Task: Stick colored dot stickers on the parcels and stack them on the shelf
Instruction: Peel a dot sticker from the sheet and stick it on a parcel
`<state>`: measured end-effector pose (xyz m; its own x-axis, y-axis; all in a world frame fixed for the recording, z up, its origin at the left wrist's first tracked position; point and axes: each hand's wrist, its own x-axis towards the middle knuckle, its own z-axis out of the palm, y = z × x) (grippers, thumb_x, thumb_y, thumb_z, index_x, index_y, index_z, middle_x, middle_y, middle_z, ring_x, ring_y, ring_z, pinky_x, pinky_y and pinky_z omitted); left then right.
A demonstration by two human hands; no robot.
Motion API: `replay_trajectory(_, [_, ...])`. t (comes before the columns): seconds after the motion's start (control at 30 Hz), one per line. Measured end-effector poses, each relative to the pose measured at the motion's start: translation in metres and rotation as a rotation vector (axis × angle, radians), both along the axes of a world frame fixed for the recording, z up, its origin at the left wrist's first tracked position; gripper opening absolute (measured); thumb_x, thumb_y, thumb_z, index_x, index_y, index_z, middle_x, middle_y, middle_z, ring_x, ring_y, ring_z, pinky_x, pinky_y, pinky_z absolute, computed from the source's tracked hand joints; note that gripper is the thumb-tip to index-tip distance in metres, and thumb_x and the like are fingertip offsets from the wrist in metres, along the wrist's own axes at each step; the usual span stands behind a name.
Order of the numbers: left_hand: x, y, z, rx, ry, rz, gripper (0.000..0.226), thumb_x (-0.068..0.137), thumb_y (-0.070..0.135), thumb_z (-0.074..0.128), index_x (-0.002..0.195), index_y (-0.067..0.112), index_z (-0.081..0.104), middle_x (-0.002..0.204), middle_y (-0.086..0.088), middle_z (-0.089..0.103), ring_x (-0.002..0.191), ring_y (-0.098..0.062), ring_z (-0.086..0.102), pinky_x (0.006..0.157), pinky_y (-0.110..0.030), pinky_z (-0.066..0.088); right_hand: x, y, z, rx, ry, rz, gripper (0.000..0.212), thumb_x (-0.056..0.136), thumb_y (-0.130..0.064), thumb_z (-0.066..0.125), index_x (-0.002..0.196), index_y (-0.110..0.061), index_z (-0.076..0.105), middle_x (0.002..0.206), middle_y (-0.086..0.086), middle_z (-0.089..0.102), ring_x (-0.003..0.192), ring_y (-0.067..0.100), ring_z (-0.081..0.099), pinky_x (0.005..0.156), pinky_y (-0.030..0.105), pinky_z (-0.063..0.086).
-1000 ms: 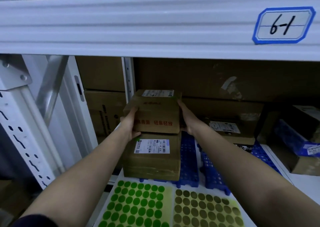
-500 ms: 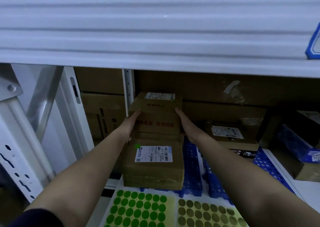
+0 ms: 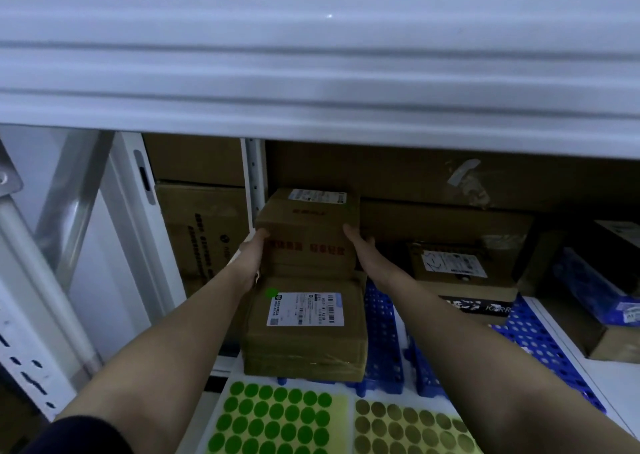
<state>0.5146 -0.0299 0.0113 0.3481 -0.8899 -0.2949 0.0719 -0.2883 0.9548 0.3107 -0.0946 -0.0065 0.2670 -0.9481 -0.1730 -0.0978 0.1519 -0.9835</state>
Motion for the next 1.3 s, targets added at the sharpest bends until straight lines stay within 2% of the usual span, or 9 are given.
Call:
replay_trajectory(0.1, [0.002,-0.001,-0.003,-0.046,-0.004,-0.056,0.036,0.098,0.039,0.033,0.125,0.021,0.048,0.102,-0.006,0.061,0.091,-0.023,0.057,0.068,-0.03,0.044,-0.003,-0.003,-0.004,-0.027,0.086,0.029,0.083,0.092,-0.047,0.055,0.153,-0.017,0.007,0.15,0.004,0.033,0.132,0.022,0.039,0.093,0.024,0.034])
replay_trajectory(0.23, [-0.002,0.002,-0.005,-0.05,0.005,-0.071,0.029,0.097,0.034,0.033,0.105,0.019,0.058,0.107,-0.011,0.062,0.095,-0.025,0.057,0.086,-0.036,0.045,-0.003,-0.01,-0.011,-0.099,0.207,0.026,0.078,0.091,-0.03,0.062,0.151,-0.016,0.015,0.146,0.008,0.04,0.129,0.024,0.044,0.101,0.03,0.04])
replay_trajectory(0.33, [-0.006,0.003,-0.005,-0.046,0.029,-0.04,0.029,0.099,0.029,0.032,0.086,0.019,0.056,0.088,-0.007,0.06,0.078,-0.019,0.055,0.065,-0.029,0.042,0.001,-0.01,-0.015,-0.148,0.25,-0.013,0.074,0.094,-0.03,0.058,0.151,-0.016,0.013,0.147,0.008,0.039,0.131,0.027,0.043,0.104,0.034,0.039])
replay_trajectory(0.67, [-0.001,0.002,-0.006,-0.07,0.028,-0.02,0.034,0.099,0.036,0.026,0.101,0.017,0.055,0.102,-0.006,0.06,0.081,-0.016,0.054,0.059,-0.026,0.038,0.009,-0.014,-0.022,-0.219,0.493,-0.123,0.059,0.098,-0.034,0.05,0.147,-0.011,0.027,0.146,0.015,0.036,0.127,0.032,0.045,0.101,0.038,0.043])
replay_trajectory(0.8, [0.0,0.003,-0.006,-0.091,0.011,-0.034,0.035,0.1,0.033,0.025,0.087,0.019,0.054,0.092,-0.006,0.058,0.077,-0.017,0.053,0.061,-0.028,0.039,0.01,-0.015,-0.024,-0.236,0.593,-0.135,0.061,0.098,-0.038,0.048,0.148,-0.012,0.026,0.148,0.017,0.03,0.13,0.034,0.041,0.102,0.039,0.04])
replay_trajectory(1.03, [0.002,-0.001,-0.01,-0.066,-0.05,-0.076,0.033,0.1,0.038,0.026,0.091,0.025,0.055,0.095,-0.003,0.059,0.082,-0.013,0.054,0.059,-0.025,0.037,0.011,-0.016,-0.023,-0.229,0.626,-0.125,0.06,0.098,-0.037,0.047,0.148,-0.011,0.025,0.148,0.017,0.03,0.131,0.035,0.038,0.106,0.043,0.038])
replay_trajectory(1.17, [-0.001,-0.009,-0.009,-0.011,-0.053,-0.03,0.044,0.099,0.043,0.031,0.132,0.017,0.045,0.118,-0.009,0.058,0.104,-0.025,0.056,0.079,-0.033,0.046,0.007,-0.016,-0.019,-0.22,0.573,-0.075,0.064,0.097,-0.034,0.05,0.149,-0.009,0.021,0.149,0.016,0.03,0.132,0.034,0.038,0.106,0.041,0.039])
replay_trajectory(1.23, [-0.008,-0.015,-0.011,-0.049,-0.187,0.099,0.054,0.097,0.033,0.04,0.146,0.013,0.027,0.14,-0.015,0.042,0.125,-0.033,0.044,0.102,-0.042,0.038,0.001,-0.014,-0.015,-0.222,0.505,-0.073,0.064,0.097,-0.032,0.052,0.148,-0.009,0.021,0.149,0.014,0.033,0.13,0.031,0.041,0.105,0.04,0.041])
replay_trajectory(1.3, [-0.022,-0.013,-0.011,-0.179,-0.383,0.19,0.061,0.094,0.023,0.048,0.147,0.01,0.021,0.148,-0.016,0.027,0.132,-0.034,0.036,0.109,-0.042,0.032,-0.007,-0.01,-0.011,-0.256,0.436,-0.098,0.058,0.098,-0.027,0.05,0.148,-0.011,0.023,0.146,0.012,0.04,0.127,0.028,0.045,0.103,0.037,0.042])
